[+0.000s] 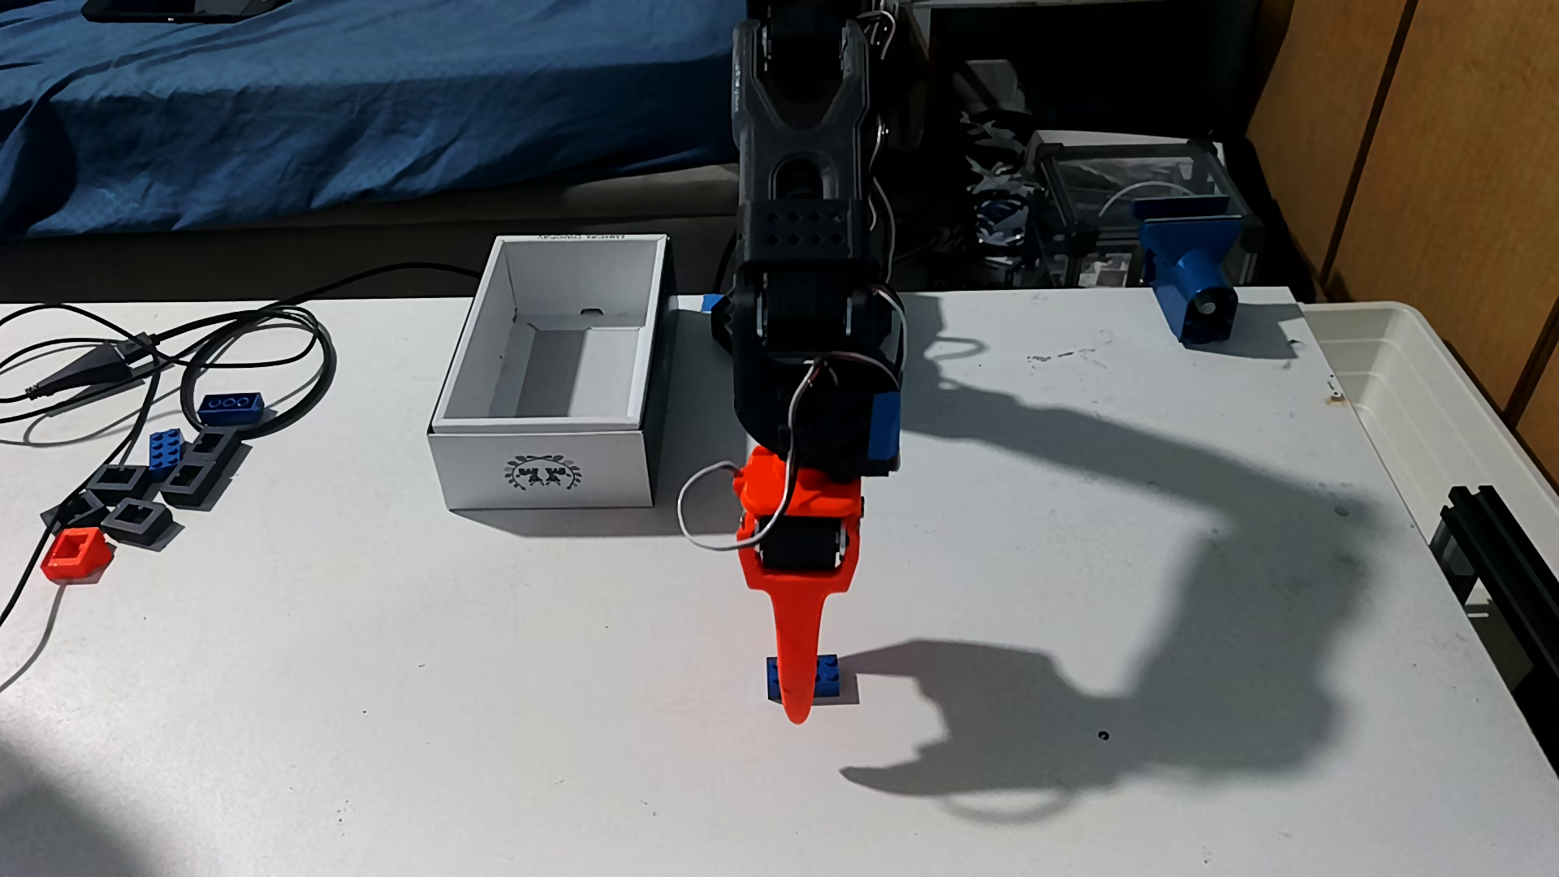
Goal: Grab the blue brick and place in box
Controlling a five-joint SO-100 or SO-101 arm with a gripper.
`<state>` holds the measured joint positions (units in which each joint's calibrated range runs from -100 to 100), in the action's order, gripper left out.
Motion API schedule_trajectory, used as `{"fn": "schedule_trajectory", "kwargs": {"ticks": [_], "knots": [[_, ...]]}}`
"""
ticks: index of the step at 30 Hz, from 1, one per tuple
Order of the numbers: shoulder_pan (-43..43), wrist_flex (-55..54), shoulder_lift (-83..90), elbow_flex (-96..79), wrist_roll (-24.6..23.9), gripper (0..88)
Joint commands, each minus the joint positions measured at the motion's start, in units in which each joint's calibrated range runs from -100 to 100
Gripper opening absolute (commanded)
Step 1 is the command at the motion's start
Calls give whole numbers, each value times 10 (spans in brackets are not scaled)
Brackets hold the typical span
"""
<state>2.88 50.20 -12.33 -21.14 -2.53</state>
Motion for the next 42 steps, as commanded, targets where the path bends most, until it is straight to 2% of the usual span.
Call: {"fn": "schedule_trajectory", "kwargs": {"ticks": [1,42], "knots": [[0,4,0,15,3,253],[-1,55,-46,50,3,253]]}}
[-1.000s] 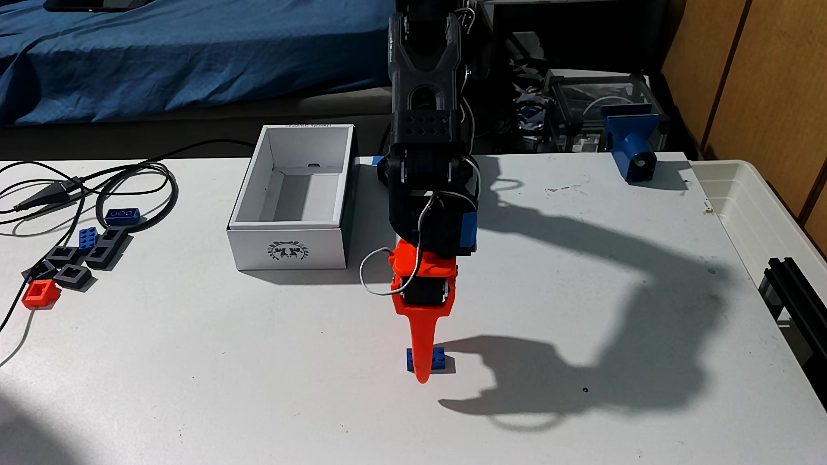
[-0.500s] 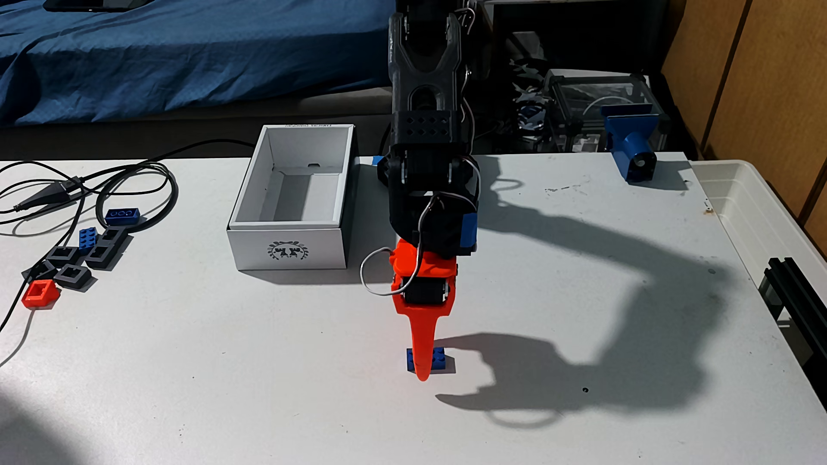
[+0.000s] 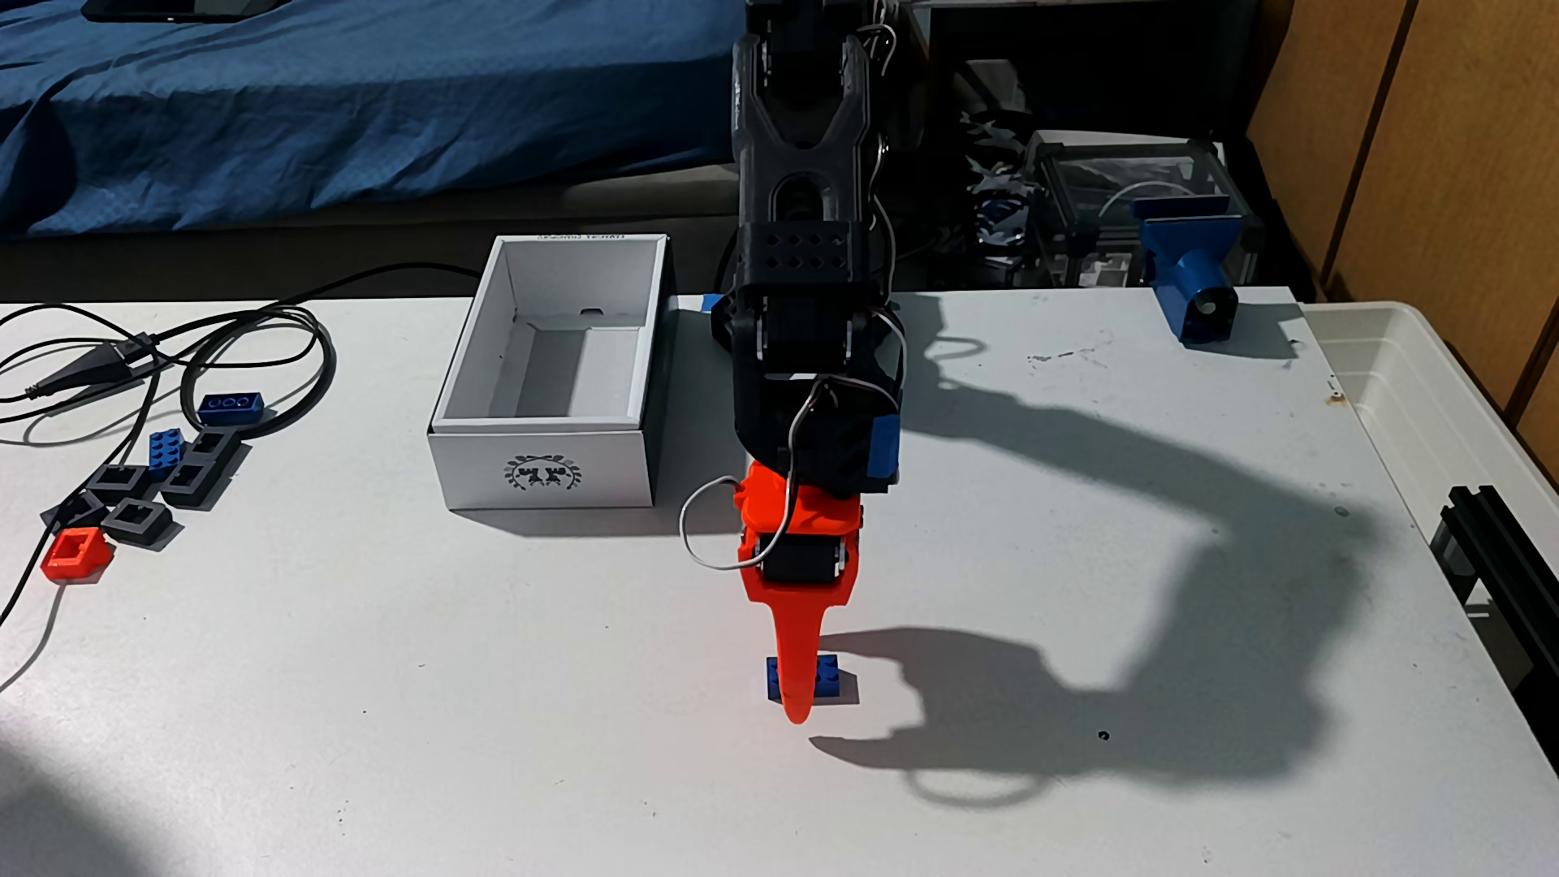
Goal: Grab the blue brick and place in box
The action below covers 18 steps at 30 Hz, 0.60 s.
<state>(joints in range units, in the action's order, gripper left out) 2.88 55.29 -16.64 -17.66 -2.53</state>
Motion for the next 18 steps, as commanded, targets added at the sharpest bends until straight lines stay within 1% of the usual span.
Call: {"fn": "schedule_trajectory", "kwargs": {"ticks": [1,18], "knots": [[-1,5,-3,16,3,253],[2,24,-7,25,1,251]]}}
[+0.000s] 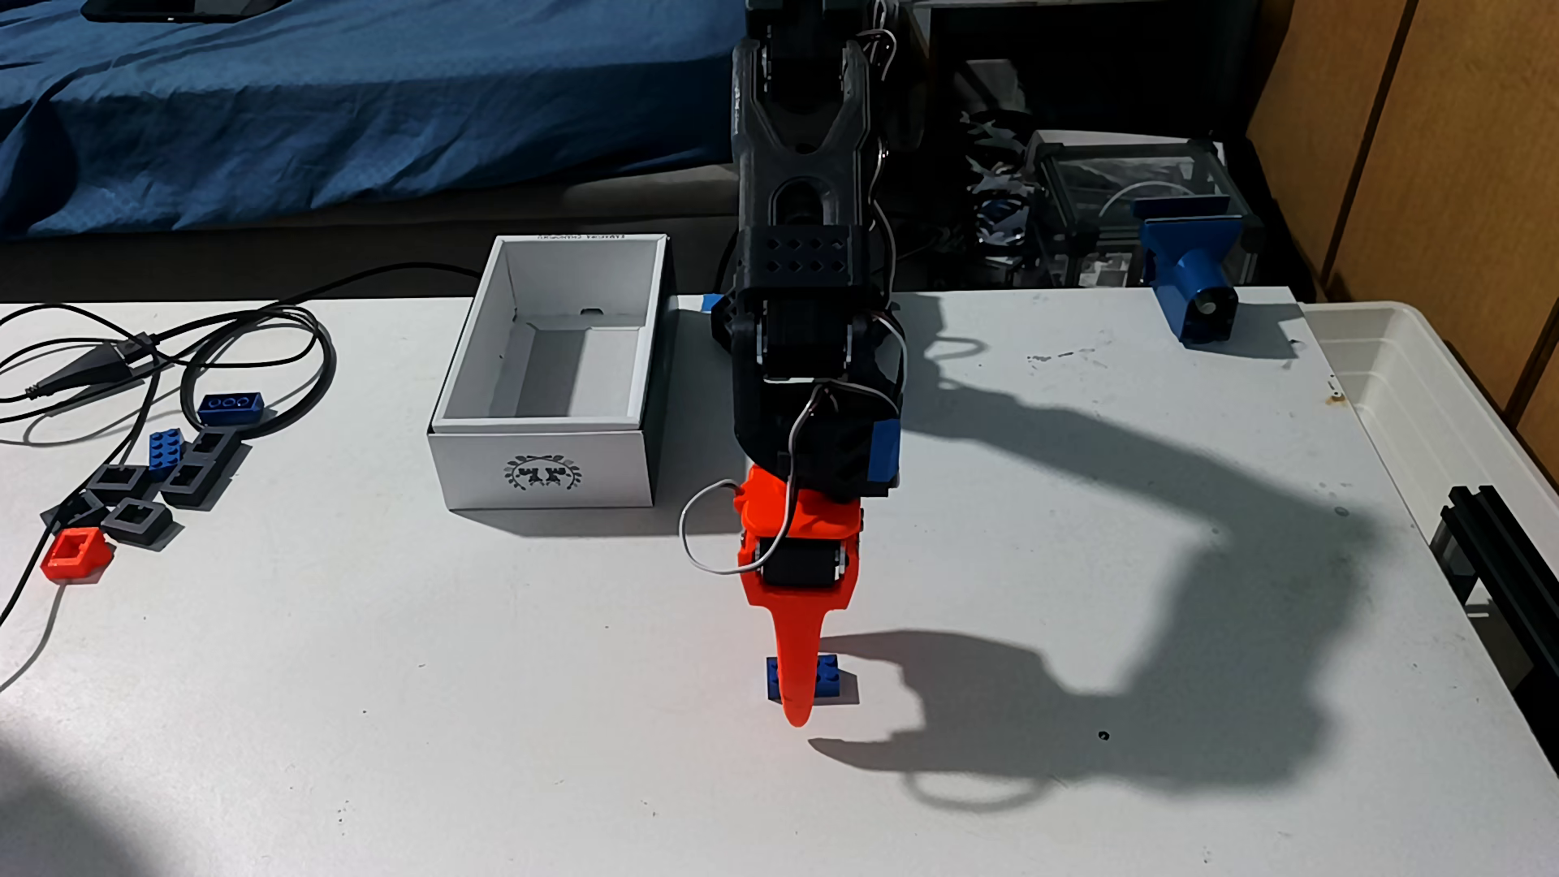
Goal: Grab the blue brick and place in box
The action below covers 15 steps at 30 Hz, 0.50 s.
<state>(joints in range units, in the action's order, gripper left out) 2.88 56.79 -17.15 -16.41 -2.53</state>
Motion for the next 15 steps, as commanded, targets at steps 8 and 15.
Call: {"fn": "schedule_trajectory", "kwargs": {"ticks": [8,15], "knots": [[2,46,-45,62,-1,251],[0,86,-88,118,-1,251]]}}
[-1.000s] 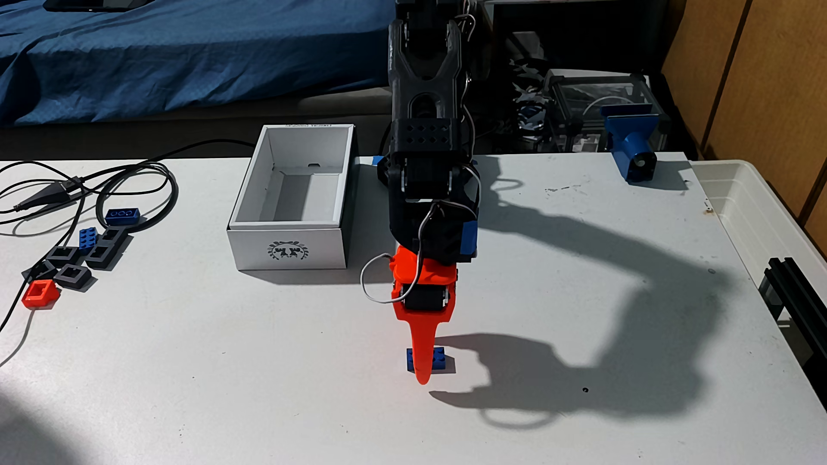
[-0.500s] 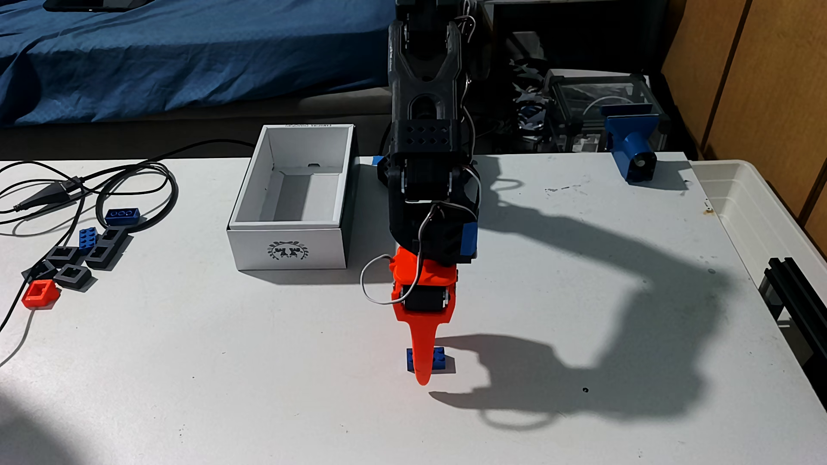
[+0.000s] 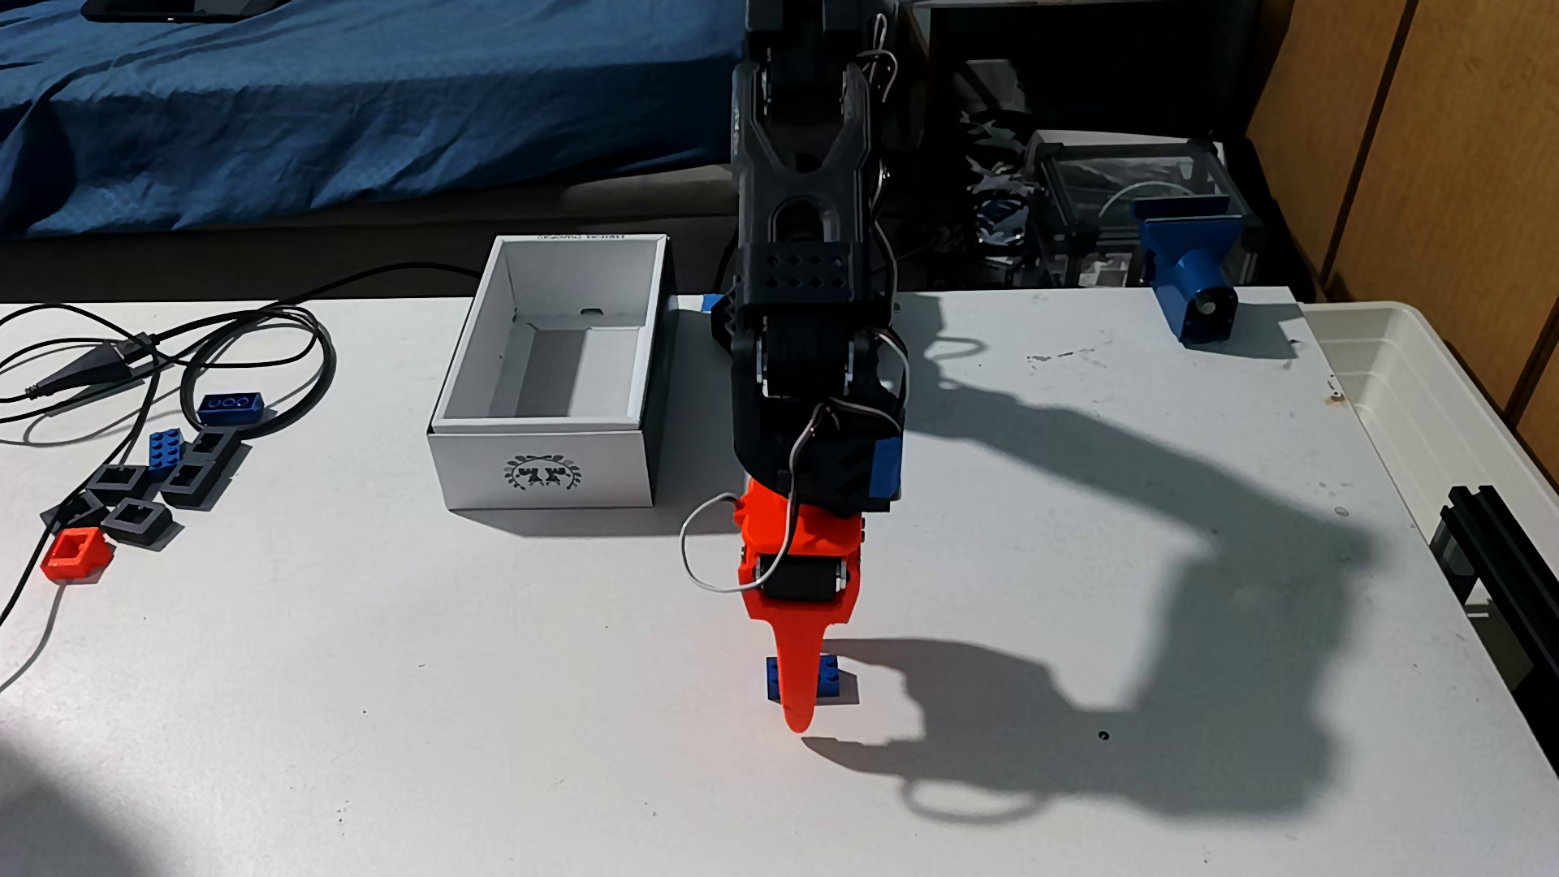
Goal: Grab the blue brick and place in box
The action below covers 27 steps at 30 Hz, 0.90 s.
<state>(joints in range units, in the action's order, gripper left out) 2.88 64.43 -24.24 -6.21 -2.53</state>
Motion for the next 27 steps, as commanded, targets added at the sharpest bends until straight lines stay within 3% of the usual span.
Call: {"fn": "schedule_trajectory", "kwargs": {"ticks": [1,16,22,27], "knots": [[0,13,-19,20,-1,251],[3,29,-29,35,-1,247],[5,30,-29,35,-1,114],[5,30,-29,33,-1,71]]}}
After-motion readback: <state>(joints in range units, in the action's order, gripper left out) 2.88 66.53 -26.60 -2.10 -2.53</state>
